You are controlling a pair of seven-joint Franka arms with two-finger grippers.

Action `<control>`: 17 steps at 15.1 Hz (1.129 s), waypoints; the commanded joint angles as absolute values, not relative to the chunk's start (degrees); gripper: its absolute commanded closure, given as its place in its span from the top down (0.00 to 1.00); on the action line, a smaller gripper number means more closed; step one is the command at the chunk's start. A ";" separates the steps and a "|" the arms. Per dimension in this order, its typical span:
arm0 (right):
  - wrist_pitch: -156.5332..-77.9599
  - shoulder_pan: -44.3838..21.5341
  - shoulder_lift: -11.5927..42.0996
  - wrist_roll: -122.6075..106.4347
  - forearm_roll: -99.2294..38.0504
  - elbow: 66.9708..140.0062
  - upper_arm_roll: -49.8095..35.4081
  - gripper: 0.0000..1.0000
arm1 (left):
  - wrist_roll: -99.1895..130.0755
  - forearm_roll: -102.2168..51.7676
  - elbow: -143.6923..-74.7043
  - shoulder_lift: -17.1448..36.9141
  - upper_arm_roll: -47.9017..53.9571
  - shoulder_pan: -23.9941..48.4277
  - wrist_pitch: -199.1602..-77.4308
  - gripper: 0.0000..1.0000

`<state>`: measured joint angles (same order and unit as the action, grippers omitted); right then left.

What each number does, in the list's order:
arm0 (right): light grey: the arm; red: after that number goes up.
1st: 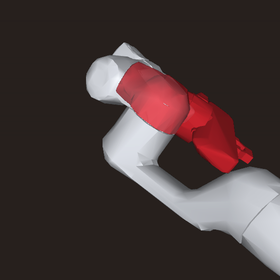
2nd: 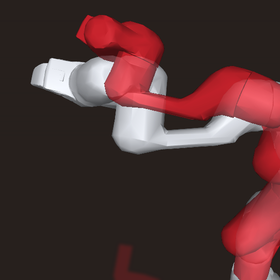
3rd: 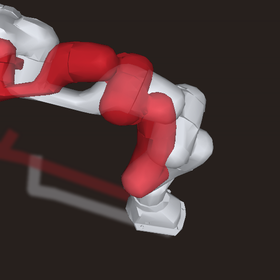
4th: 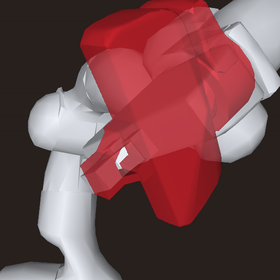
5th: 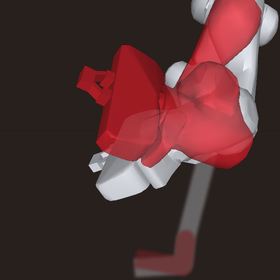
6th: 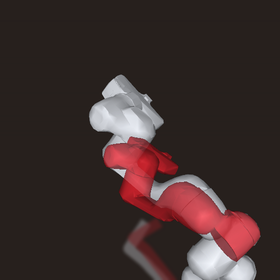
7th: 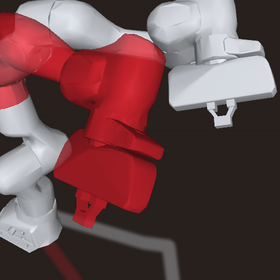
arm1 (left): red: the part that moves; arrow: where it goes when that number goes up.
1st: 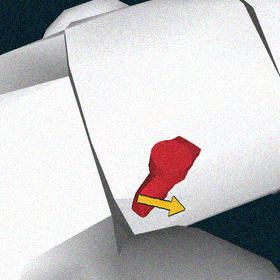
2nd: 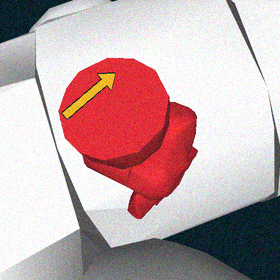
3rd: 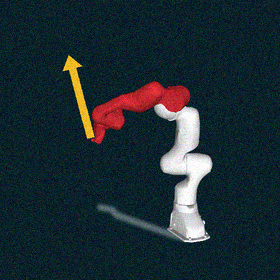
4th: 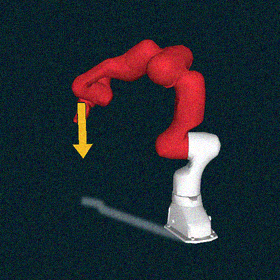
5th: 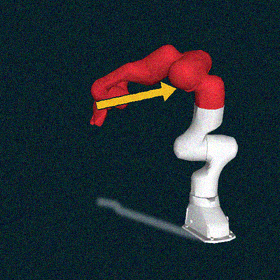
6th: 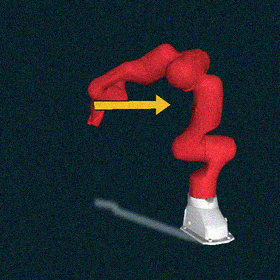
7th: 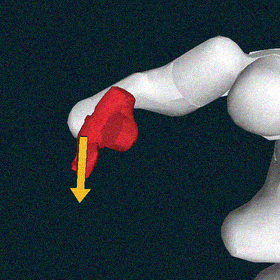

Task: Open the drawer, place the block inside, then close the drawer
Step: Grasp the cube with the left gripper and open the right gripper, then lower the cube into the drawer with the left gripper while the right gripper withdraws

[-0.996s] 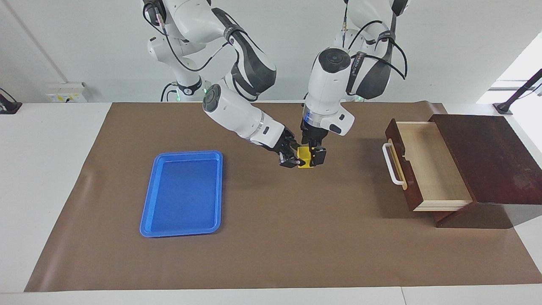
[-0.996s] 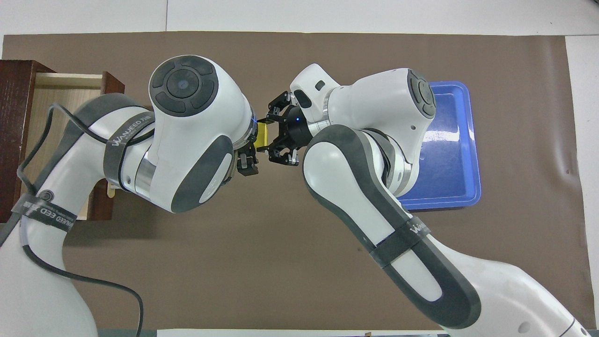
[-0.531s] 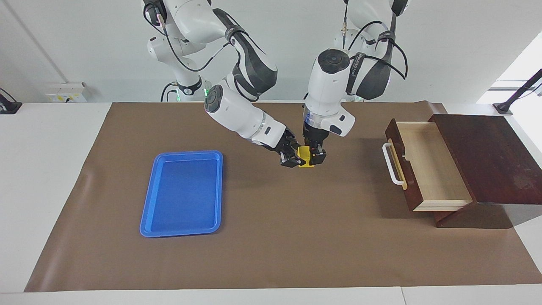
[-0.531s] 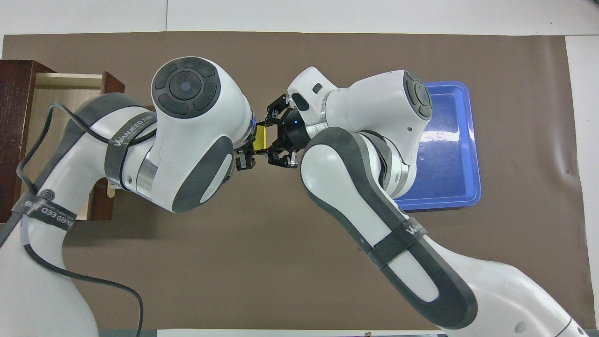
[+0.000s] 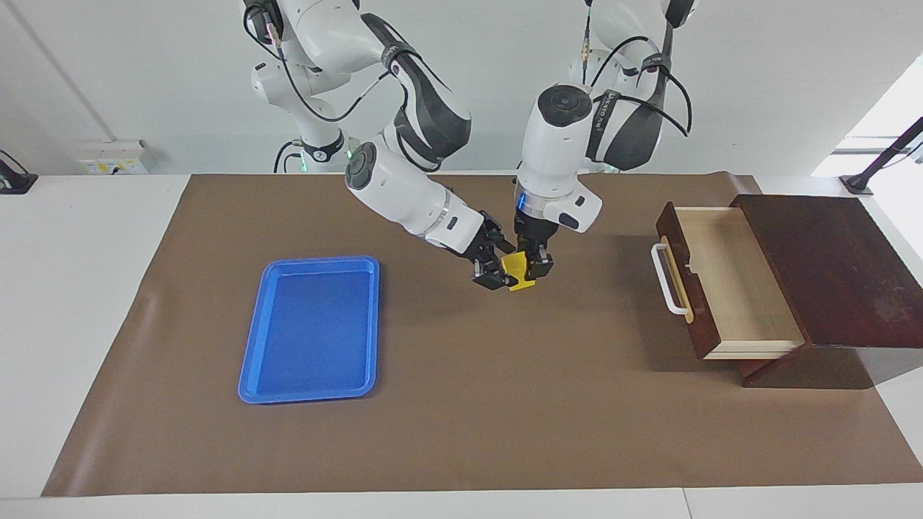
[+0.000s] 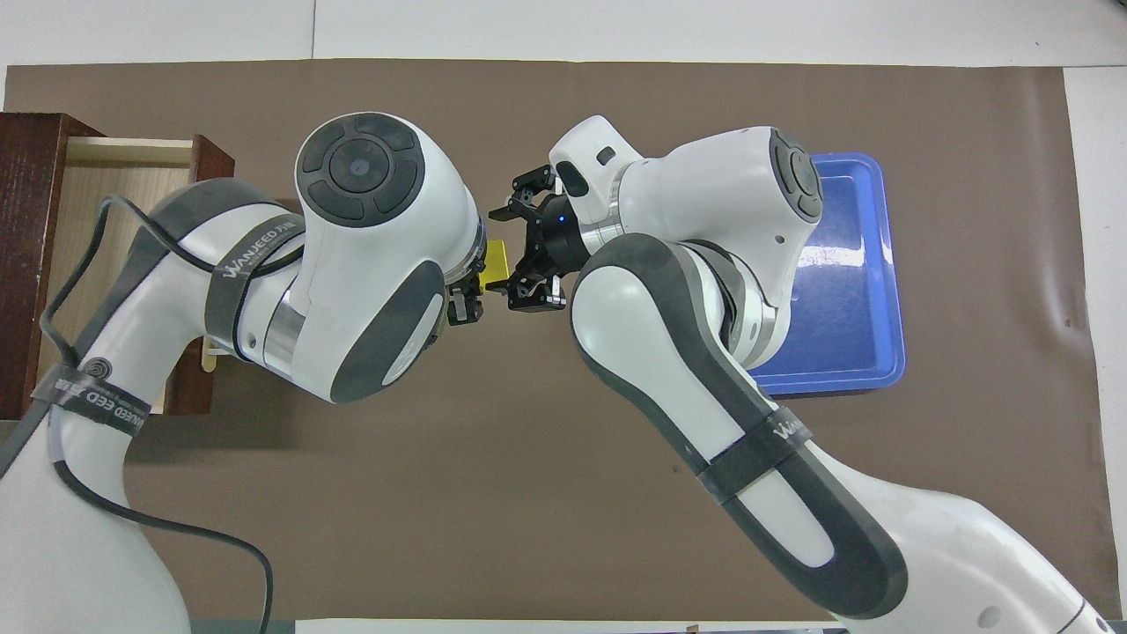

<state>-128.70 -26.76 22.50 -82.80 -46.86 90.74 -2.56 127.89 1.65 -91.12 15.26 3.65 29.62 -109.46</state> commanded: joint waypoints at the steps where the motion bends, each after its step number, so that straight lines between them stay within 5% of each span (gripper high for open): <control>1: -128.15 -26.11 22.15 -80.86 -46.05 90.44 -2.64 1.00 | 128.06 4.04 -89.92 14.94 3.08 29.71 -105.92 0.00; 8: -125.25 -24.45 20.92 -79.64 -45.88 90.44 -1.85 1.00 | 110.26 0.62 -89.03 6.16 2.11 18.39 -97.32 0.00; 17: -116.20 -12.23 14.77 -60.82 -28.22 90.62 -1.49 1.00 | 76.14 -6.59 -92.10 4.58 2.11 -7.81 -97.90 0.00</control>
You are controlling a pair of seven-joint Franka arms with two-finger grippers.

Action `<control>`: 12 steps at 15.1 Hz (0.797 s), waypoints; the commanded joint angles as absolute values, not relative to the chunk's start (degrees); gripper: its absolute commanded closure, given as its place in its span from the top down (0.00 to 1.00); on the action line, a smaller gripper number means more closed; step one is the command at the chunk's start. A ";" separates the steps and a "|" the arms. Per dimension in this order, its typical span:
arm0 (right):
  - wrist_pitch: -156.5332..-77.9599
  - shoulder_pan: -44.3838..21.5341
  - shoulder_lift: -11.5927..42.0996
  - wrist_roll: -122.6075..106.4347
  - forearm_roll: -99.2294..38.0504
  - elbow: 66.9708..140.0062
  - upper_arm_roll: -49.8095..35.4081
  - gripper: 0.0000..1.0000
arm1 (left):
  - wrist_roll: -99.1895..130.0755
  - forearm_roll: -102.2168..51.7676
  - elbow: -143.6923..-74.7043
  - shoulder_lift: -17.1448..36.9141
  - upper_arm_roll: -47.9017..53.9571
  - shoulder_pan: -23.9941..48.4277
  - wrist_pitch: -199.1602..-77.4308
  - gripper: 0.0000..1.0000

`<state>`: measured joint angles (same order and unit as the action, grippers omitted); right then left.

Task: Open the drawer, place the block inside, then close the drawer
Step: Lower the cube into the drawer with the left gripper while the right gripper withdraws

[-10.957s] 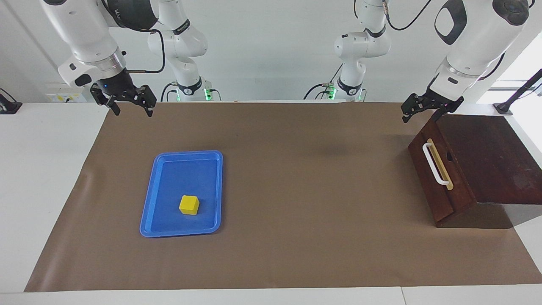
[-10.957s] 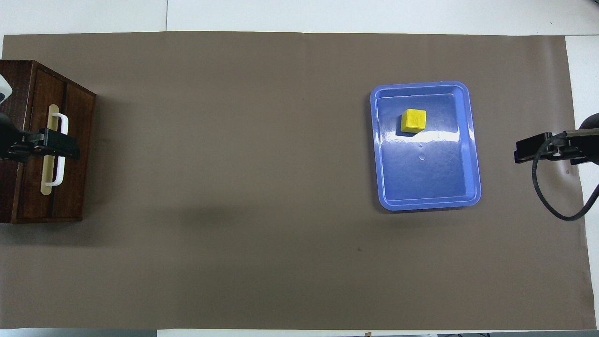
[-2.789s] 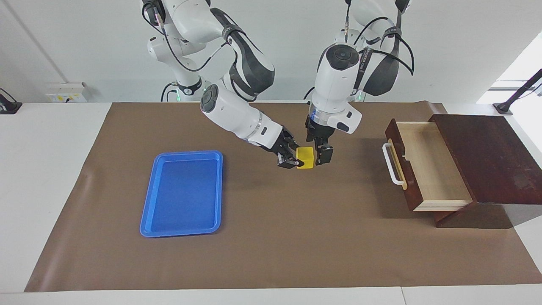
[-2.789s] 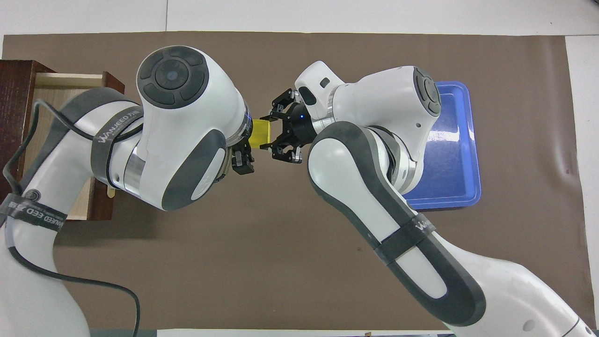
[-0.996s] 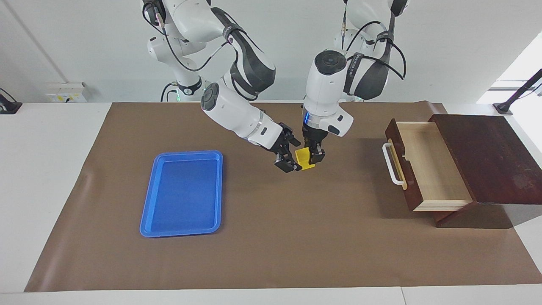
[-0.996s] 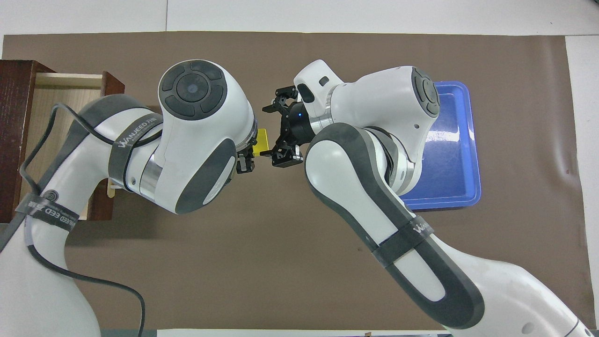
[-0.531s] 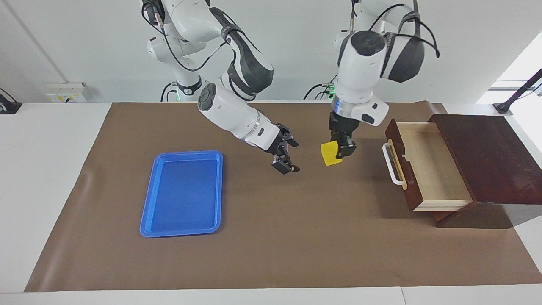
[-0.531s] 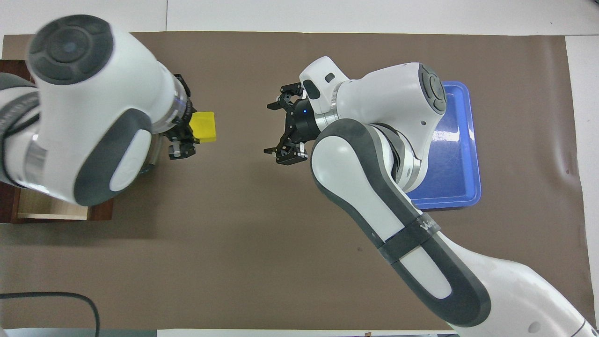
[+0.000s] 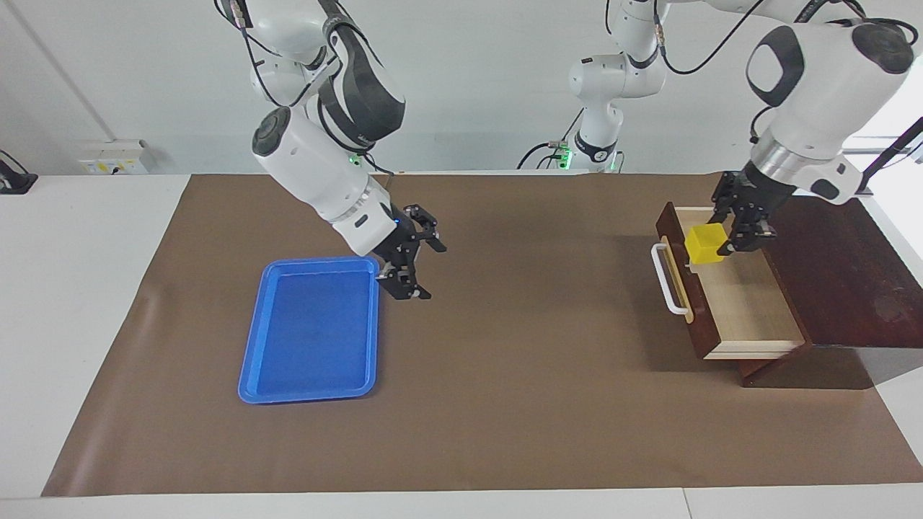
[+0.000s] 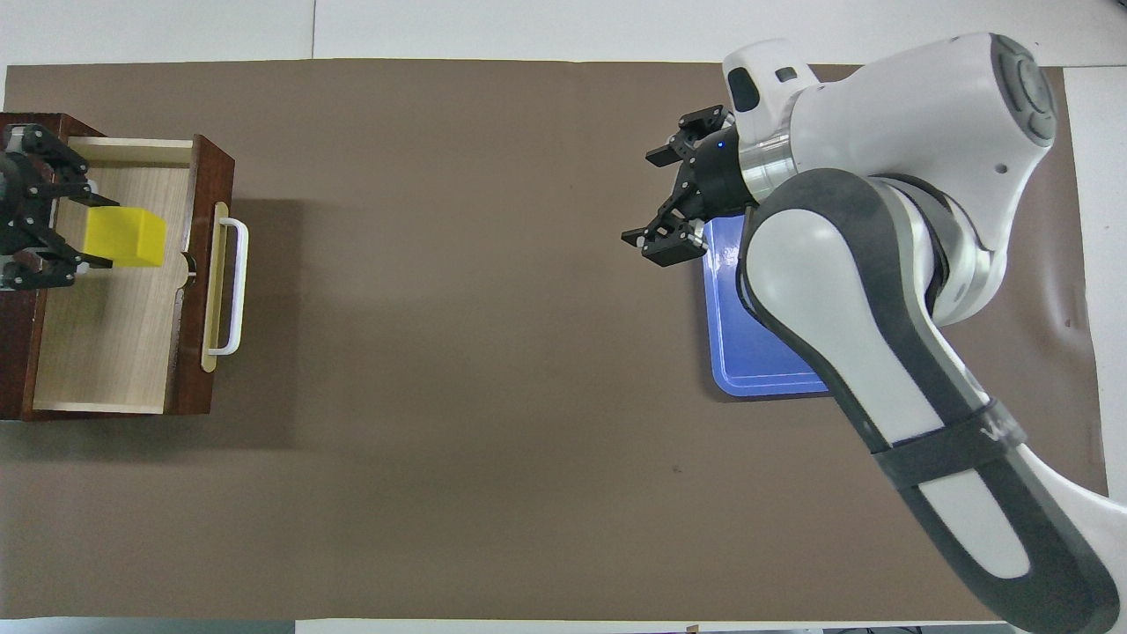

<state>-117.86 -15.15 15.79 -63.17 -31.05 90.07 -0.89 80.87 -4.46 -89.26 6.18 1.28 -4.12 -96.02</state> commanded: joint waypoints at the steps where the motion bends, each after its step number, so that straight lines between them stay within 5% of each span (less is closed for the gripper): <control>1: -115.06 -10.82 14.59 -60.73 -26.39 90.62 -1.32 1.00 | 74.11 -6.59 -93.85 4.31 2.11 -8.61 -99.39 0.00; 5: -111.81 -5.55 13.01 -60.21 -19.35 90.62 -1.06 1.00 | 71.46 -6.59 -105.10 2.64 1.93 -9.58 -109.32 0.00; 12: -101.88 1.84 7.22 -43.02 -10.48 90.62 -0.62 1.00 | 69.35 -6.59 -111.43 1.59 1.93 -9.32 -113.19 0.00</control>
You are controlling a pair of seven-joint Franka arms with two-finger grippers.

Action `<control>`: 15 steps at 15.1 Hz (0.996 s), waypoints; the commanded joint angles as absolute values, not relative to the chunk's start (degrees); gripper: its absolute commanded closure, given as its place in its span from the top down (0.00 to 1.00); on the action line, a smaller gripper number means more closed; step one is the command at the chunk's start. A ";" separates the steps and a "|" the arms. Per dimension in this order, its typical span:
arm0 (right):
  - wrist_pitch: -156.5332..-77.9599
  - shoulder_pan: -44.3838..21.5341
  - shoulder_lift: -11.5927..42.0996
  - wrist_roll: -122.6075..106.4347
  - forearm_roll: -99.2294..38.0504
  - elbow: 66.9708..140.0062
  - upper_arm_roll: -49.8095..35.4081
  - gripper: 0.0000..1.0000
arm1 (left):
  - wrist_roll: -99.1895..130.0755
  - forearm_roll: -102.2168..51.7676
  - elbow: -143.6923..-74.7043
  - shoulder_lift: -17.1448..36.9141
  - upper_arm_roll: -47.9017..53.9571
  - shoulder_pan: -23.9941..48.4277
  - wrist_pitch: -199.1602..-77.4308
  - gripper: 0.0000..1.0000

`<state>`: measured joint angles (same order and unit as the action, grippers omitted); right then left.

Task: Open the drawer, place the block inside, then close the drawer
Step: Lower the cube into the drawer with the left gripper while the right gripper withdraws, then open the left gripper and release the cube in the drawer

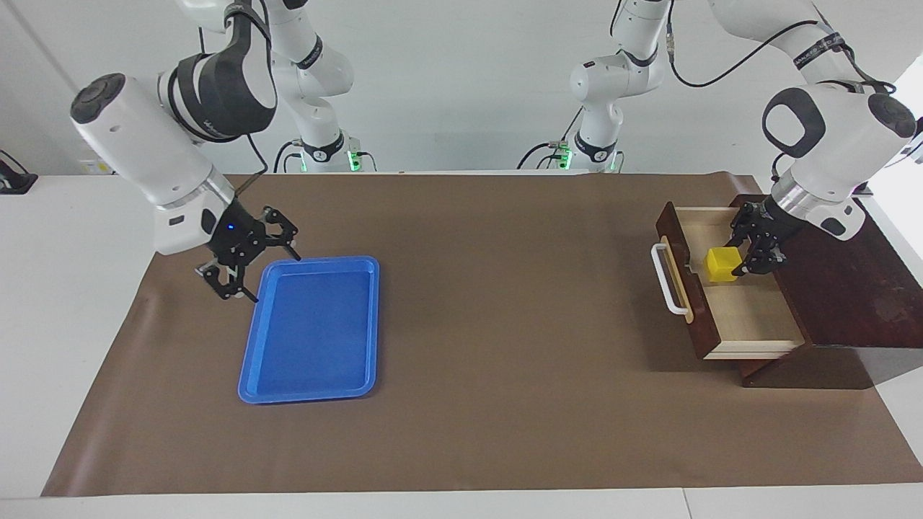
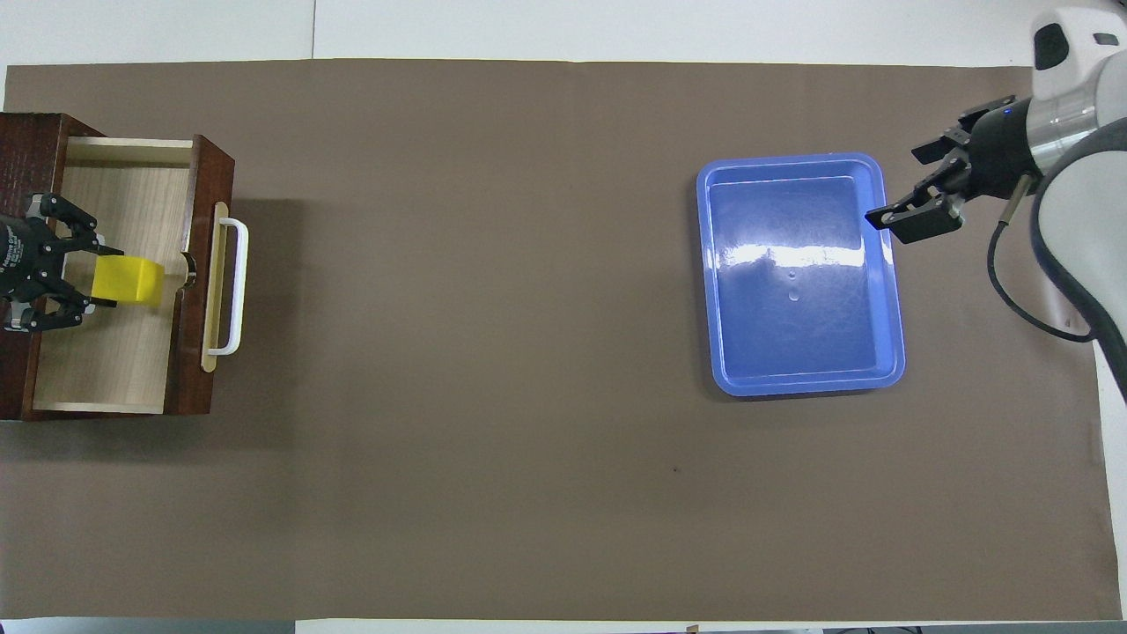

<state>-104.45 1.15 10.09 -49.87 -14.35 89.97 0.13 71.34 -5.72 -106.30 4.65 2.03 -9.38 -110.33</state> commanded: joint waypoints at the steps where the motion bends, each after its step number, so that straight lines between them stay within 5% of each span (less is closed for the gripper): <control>1: -100.13 1.85 5.55 -38.89 -7.85 90.62 -0.62 1.00 | 69.26 -6.50 -112.75 1.15 1.93 -8.97 -114.60 0.00; 2: -97.76 1.85 4.15 -34.76 -6.08 90.62 -0.70 1.00 | 69.17 -6.50 -113.11 1.06 1.93 -8.88 -115.31 0.00; 3: -94.95 1.85 2.65 -29.84 -5.37 90.70 -0.62 1.00 | 69.08 -6.50 -113.20 0.97 1.93 -8.88 -115.40 0.22; 4: -93.09 1.85 1.42 -25.62 -4.93 90.79 -0.62 1.00 | 68.91 -6.42 -113.20 0.97 1.93 -8.88 -115.40 0.30; 6: -88.88 1.85 -1.30 -17.70 -1.60 90.79 -0.70 1.00 | 65.93 -6.42 -113.12 0.97 1.85 -9.49 -115.75 0.87; 7: -87.12 1.76 -2.19 -14.19 -1.23 90.79 -0.70 1.00 | 66.27 -6.42 -112.25 1.31 1.85 -9.49 -115.49 1.00; 11: -82.53 1.76 -5.79 0.59 1.84 93.42 -0.70 1.00 | 70.82 -6.50 -100.68 3.07 2.37 -8.35 -105.06 1.00; 13: -85.58 2.37 -7.11 2.90 2.72 96.75 -0.70 1.00 | 77.30 -5.98 -94.77 5.09 2.46 -4.16 -100.48 1.00; 15: -91.55 3.77 -8.35 1.77 2.72 100.88 -0.79 1.00 | 85.74 -3.01 -96.05 5.28 2.46 1.55 -102.03 1.00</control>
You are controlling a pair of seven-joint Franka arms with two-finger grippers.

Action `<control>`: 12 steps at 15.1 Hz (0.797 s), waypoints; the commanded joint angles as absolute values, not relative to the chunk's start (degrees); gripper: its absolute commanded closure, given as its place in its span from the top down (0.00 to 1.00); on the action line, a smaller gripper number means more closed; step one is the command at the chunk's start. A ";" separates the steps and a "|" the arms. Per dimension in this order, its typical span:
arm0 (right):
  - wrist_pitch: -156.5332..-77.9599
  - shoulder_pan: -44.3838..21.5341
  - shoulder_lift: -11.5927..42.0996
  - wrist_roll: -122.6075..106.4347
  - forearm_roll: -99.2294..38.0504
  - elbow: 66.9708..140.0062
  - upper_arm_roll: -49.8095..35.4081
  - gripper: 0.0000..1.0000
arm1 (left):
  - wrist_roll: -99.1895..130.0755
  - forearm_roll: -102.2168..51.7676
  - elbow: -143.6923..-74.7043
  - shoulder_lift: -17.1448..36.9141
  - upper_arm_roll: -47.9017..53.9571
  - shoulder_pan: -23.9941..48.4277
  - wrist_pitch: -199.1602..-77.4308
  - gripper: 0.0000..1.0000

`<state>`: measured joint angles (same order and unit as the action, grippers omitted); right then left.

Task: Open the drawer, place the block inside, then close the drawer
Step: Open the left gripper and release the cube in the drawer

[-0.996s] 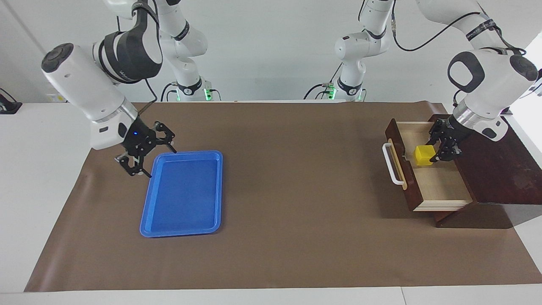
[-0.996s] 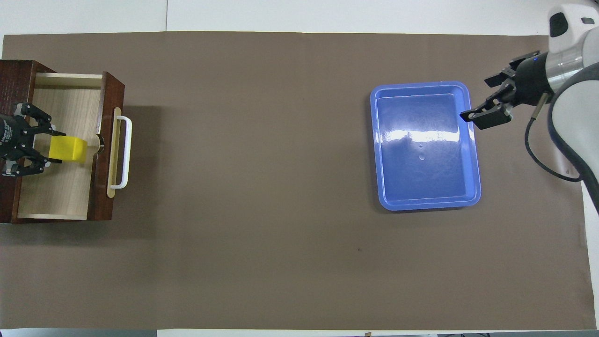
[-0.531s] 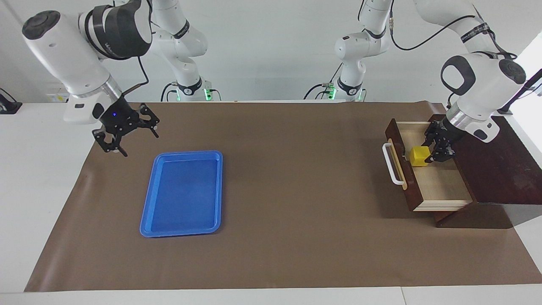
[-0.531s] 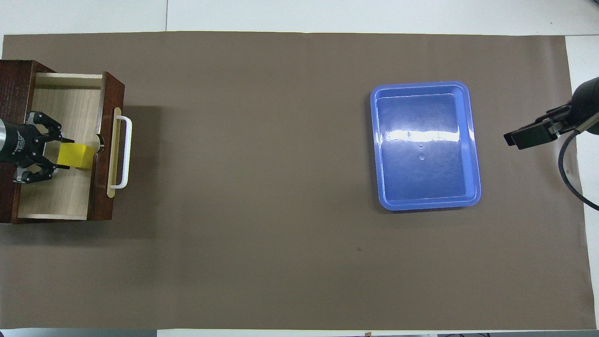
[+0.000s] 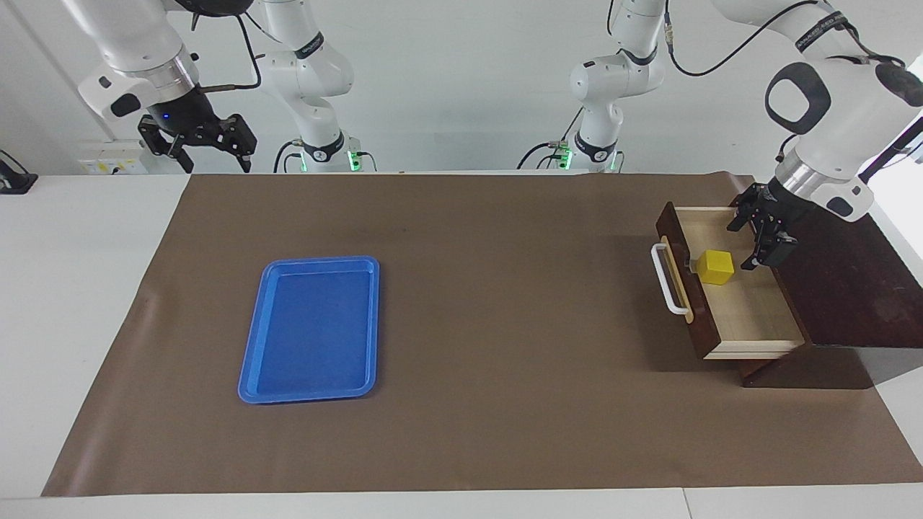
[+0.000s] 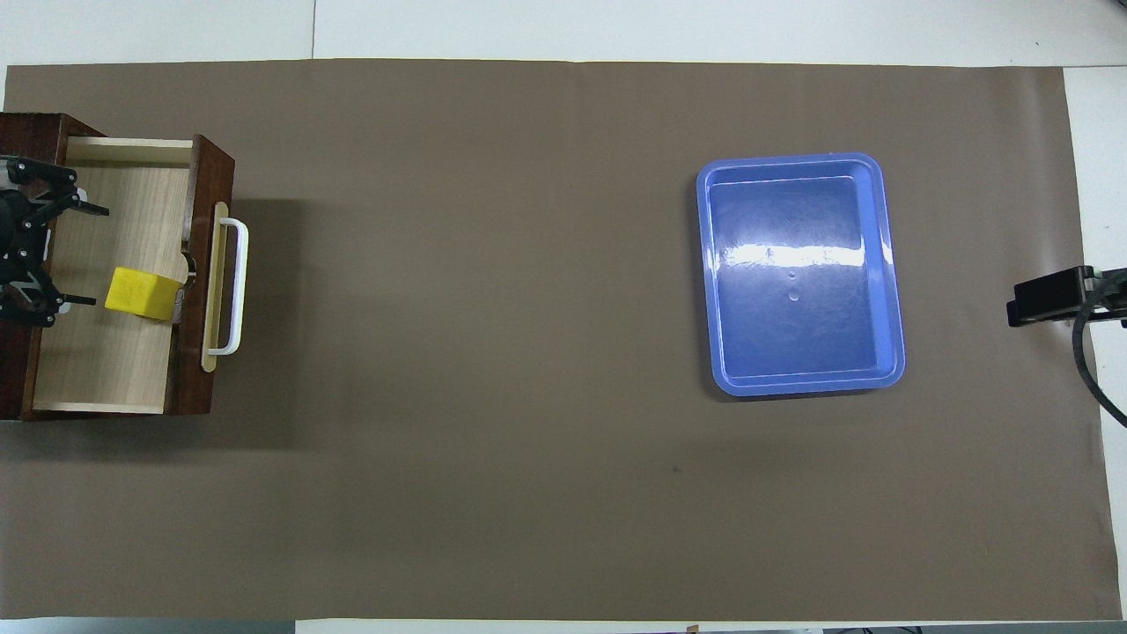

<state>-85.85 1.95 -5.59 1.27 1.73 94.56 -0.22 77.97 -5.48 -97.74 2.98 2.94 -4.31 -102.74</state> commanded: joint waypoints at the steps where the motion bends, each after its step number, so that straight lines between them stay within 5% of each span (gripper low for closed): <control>1: -94.37 4.04 -8.35 0.45 2.72 102.73 -0.70 1.00 | 88.22 -1.51 -98.59 4.75 2.46 3.67 -103.69 1.00; 6: -98.96 4.04 -5.63 0.79 2.55 103.27 -0.79 1.00 | 90.35 1.05 -108.88 2.90 2.37 4.84 -111.60 1.00; 12: -98.96 3.96 -4.13 1.76 -1.23 102.57 -0.79 1.00 | 89.47 4.65 -111.36 3.16 2.11 1.50 -115.92 1.00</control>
